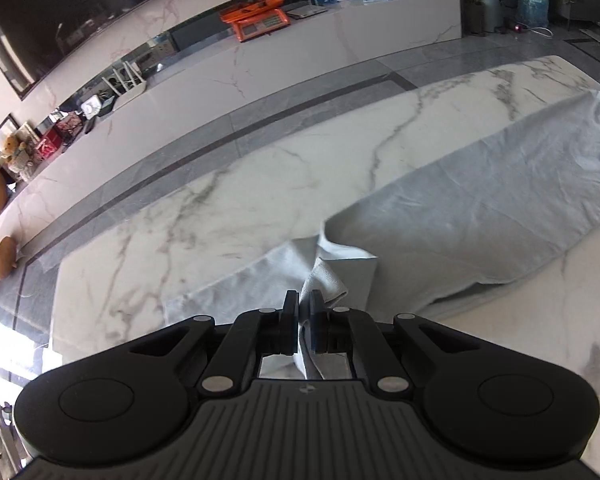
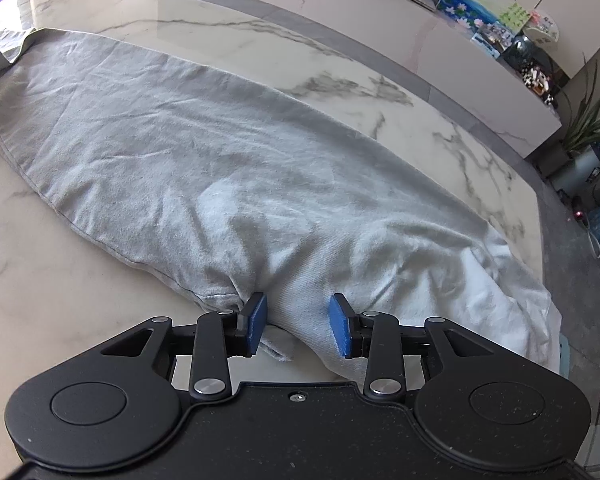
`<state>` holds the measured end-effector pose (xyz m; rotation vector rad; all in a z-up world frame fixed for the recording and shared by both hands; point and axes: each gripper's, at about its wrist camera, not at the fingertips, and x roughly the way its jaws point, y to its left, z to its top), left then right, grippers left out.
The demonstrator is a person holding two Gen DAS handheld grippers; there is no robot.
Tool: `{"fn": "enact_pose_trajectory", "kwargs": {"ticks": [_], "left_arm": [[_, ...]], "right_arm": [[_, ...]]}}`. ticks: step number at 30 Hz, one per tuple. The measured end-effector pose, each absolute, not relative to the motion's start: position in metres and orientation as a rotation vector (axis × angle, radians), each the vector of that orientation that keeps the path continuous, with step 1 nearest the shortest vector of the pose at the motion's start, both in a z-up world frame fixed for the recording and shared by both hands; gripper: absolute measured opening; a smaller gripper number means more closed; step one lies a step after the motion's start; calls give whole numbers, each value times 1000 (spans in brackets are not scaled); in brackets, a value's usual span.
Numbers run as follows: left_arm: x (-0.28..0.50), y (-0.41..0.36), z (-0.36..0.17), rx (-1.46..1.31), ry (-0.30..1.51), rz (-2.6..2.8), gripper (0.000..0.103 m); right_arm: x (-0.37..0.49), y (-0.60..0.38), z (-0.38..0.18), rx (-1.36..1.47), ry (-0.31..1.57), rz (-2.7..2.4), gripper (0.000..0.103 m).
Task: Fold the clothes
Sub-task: 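Grasp the shirt edge with the left gripper and pull it straight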
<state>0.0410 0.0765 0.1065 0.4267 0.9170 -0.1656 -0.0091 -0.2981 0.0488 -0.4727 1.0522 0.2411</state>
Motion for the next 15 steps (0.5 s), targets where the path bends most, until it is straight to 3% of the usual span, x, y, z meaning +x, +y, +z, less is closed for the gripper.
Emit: {"fn": "enact_pose_trajectory", "kwargs": {"ticks": [7, 15], "left_arm": [[89, 120, 104, 434, 962, -16, 4], [127, 163, 55, 425, 1076, 122, 3]], "right_arm": [[-8, -298, 49, -498, 1057, 253, 38], [-5, -301, 50, -498, 1068, 272, 38]]}}
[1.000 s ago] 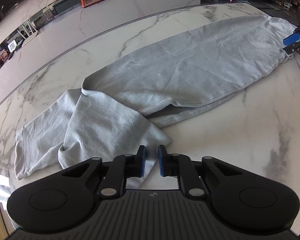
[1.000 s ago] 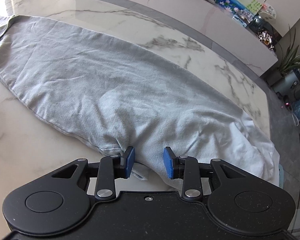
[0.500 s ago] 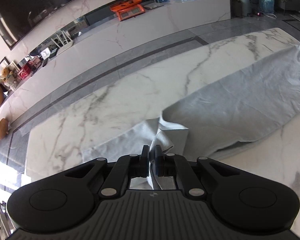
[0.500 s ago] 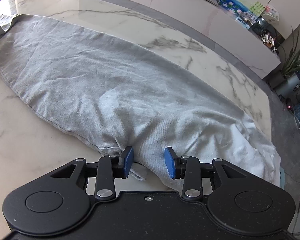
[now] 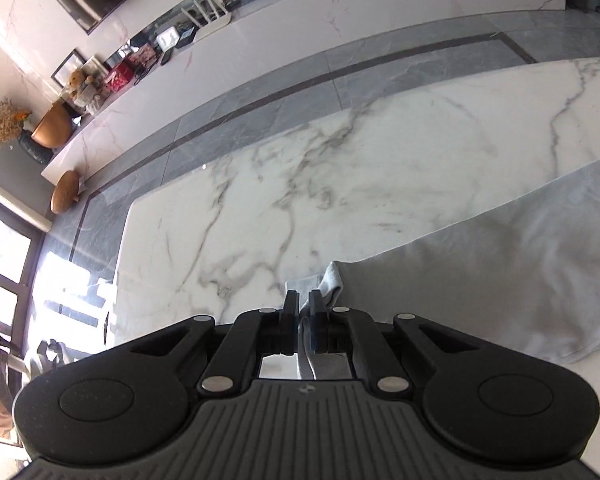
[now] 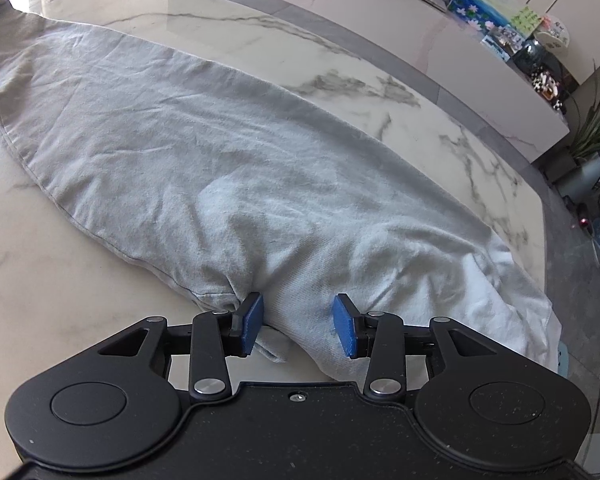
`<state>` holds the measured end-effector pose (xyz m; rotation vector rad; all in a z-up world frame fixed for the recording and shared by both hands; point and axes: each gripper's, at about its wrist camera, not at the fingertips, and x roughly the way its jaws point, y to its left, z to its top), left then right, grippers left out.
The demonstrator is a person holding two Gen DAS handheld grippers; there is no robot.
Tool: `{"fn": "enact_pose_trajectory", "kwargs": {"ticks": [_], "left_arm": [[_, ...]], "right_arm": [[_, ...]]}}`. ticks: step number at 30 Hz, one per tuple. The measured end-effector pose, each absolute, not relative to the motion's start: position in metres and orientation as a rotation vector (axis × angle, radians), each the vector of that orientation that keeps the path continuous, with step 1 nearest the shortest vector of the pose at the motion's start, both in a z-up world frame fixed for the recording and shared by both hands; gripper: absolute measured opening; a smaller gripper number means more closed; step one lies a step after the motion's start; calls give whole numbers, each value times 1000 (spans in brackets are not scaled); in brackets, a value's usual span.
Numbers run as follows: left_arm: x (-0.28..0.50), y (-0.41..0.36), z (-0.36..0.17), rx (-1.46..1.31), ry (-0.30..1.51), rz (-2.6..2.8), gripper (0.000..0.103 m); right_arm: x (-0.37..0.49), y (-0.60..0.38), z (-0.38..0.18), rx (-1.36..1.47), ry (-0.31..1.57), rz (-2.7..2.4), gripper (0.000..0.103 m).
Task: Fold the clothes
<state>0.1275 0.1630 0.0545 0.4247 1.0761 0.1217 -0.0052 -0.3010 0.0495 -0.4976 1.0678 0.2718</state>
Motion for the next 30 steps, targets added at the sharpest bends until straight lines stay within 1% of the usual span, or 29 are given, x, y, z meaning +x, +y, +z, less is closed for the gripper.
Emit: {"fn": "enact_pose_trajectory", "kwargs": {"ticks": [8, 11, 13, 16, 22, 30], "left_arm": [[125, 185, 31, 421, 1105, 150, 4], [119, 182, 37, 384, 1100, 129, 6], [117, 179, 41, 367, 1109, 115, 19], [115, 183, 48, 301, 1143, 124, 25], [108, 193, 46, 157, 1223, 135, 25], [107, 198, 29, 72, 1248, 146, 25]], "right_arm": [[0, -306, 50, -472, 1096, 290, 39], [3, -305, 50, -484, 1103, 290, 42], [3, -305, 50, -490, 1104, 287, 43], [1, -304, 50, -498, 1099, 280, 43], [-3, -304, 50, -500, 1081, 263, 43], [-3, -301, 50, -531, 1080, 260, 43]]}}
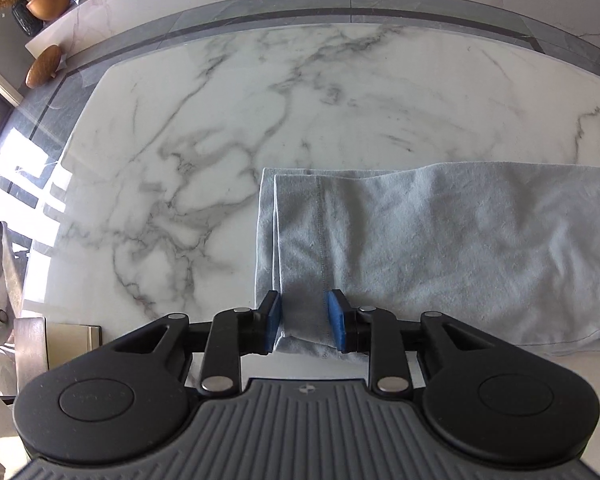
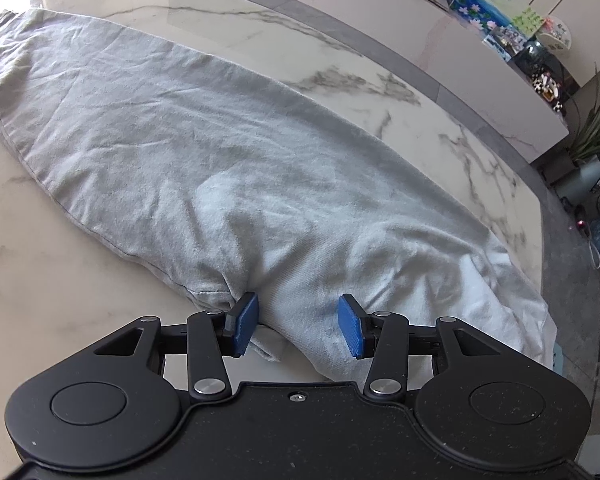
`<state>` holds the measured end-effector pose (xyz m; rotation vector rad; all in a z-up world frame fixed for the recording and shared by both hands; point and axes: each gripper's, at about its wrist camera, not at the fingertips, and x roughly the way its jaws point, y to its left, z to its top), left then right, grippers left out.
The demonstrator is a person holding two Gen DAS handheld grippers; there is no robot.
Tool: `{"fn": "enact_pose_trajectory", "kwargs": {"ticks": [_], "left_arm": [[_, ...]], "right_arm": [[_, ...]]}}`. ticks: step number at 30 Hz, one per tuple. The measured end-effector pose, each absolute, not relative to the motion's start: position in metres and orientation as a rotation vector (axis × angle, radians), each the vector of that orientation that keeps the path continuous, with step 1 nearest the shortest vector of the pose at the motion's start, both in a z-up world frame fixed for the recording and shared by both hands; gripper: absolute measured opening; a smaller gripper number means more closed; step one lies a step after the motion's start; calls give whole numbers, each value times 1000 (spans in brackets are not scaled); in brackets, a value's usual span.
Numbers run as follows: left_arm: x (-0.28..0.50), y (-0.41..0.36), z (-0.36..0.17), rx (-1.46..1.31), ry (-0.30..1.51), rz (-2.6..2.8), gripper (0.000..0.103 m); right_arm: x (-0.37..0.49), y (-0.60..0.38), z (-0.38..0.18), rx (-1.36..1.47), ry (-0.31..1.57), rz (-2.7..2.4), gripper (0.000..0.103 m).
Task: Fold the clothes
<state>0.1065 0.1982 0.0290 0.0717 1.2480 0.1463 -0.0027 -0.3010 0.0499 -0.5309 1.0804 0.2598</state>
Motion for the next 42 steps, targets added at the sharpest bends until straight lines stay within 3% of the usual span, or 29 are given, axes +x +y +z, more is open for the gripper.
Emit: {"fn": "enact_pose_trajectory", "kwargs": {"ticks": [2, 4, 11, 19, 21, 24, 26, 29, 42], "left_arm": [[107, 201, 29, 47, 1245, 148, 24], [107, 203, 29, 25, 1243, 144, 6], [110, 197, 51, 112, 1163, 168, 4], [118, 194, 31, 213, 1250, 197, 4], [117, 194, 27, 221, 1259, 198, 6], [118, 195, 29, 232, 1257, 214, 20], [118, 199, 34, 223, 1246, 237, 23], [118, 214, 45, 122, 1217, 278, 40], [112, 235, 30, -99, 1265, 264, 47]], "right_arm": [[-2, -302, 50, -526, 1084, 260, 43], [-1, -305, 50, -509, 1088, 261, 43], [-1, -311, 50, -471, 1087, 257, 45], [0, -315, 51, -468, 1093, 260, 49], [1, -317, 50, -464, 1096, 258, 51], [5, -320, 50, -454, 1106, 251, 55], [8, -321, 51, -441, 1115, 246, 55], [7, -321, 50, -439, 1110, 244, 55], [6, -322, 51, -443, 1107, 253, 55]]}}
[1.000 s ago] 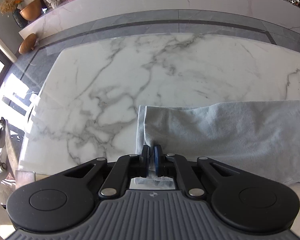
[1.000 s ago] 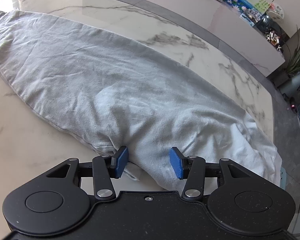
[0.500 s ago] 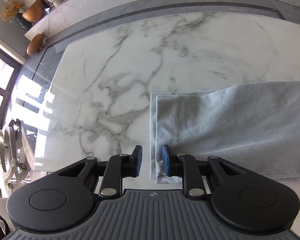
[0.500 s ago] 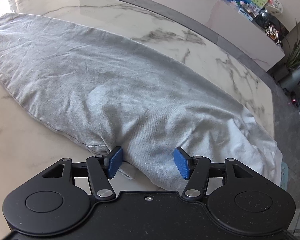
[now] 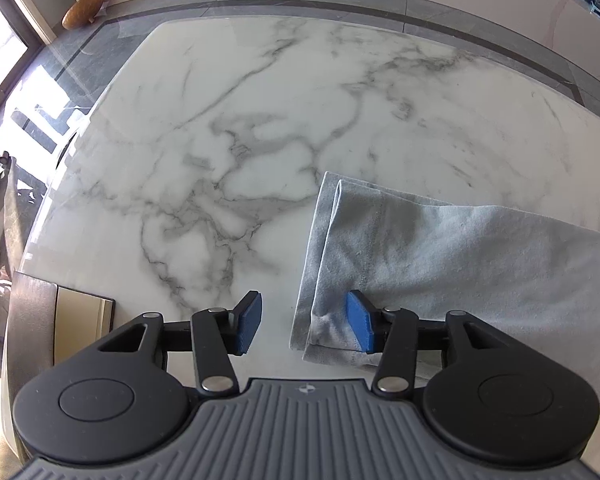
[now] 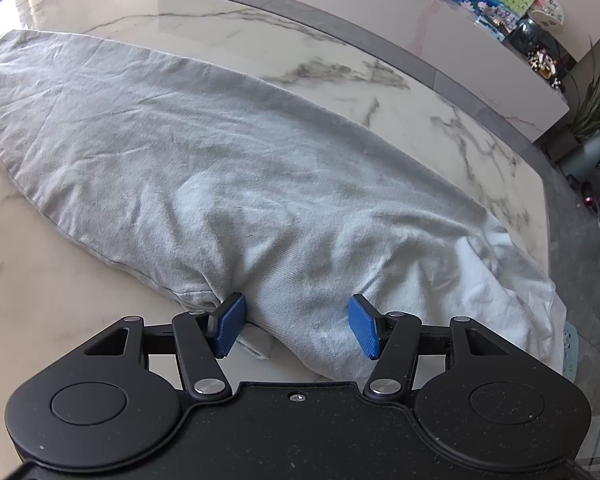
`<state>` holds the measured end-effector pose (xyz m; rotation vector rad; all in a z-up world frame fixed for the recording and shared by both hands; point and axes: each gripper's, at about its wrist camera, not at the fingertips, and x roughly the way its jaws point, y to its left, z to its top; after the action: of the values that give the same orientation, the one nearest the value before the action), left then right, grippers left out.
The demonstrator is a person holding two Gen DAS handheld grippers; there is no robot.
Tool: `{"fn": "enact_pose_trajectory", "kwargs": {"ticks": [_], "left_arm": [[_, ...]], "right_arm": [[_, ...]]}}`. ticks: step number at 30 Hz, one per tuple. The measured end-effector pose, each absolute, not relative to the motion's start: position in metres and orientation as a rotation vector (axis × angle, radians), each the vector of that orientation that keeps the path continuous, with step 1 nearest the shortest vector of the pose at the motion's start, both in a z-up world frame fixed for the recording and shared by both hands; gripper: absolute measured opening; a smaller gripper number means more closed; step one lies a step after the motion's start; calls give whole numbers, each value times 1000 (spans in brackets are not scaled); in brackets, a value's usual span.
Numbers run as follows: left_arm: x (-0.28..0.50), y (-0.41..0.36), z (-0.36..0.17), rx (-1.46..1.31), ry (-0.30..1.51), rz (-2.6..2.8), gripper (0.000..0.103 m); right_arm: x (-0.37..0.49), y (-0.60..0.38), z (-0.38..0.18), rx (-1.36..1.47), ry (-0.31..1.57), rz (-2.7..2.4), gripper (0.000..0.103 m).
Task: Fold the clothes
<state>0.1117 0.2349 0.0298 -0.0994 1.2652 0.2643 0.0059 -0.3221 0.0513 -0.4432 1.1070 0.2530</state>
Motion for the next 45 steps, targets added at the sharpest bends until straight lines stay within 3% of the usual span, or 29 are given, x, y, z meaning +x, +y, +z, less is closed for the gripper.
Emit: {"fn": "enact_pose_trajectory", "kwargs": {"ticks": [3, 5, 7, 12, 18, 30, 40, 45], "left_arm": [[107, 238, 29, -153, 1241, 280, 47], [103, 240, 28, -195, 1224, 287, 40], [102, 242, 28, -259, 1211, 276, 22], [105, 223, 32, -189, 1195, 311, 8], [103, 212, 52, -118, 1151, 356, 7], [84, 211, 145, -99, 1036, 352, 7], [83, 98, 193, -153, 955, -10, 7], [101, 8, 182, -134, 979, -205, 7]], "right_arm": [[7, -325, 52, -427, 1108, 256, 55], [7, -328, 52, -411, 1108, 256, 55], [7, -330, 52, -395, 1109, 254, 56], [6, -333, 52, -371, 1108, 243, 57], [5, -336, 53, -312, 1130, 240, 56], [-17, -302, 55, -246, 1137, 352, 53], [-36, -344, 91, -226, 1091, 251, 52], [-43, -368, 92, -147, 1091, 238, 52]]}}
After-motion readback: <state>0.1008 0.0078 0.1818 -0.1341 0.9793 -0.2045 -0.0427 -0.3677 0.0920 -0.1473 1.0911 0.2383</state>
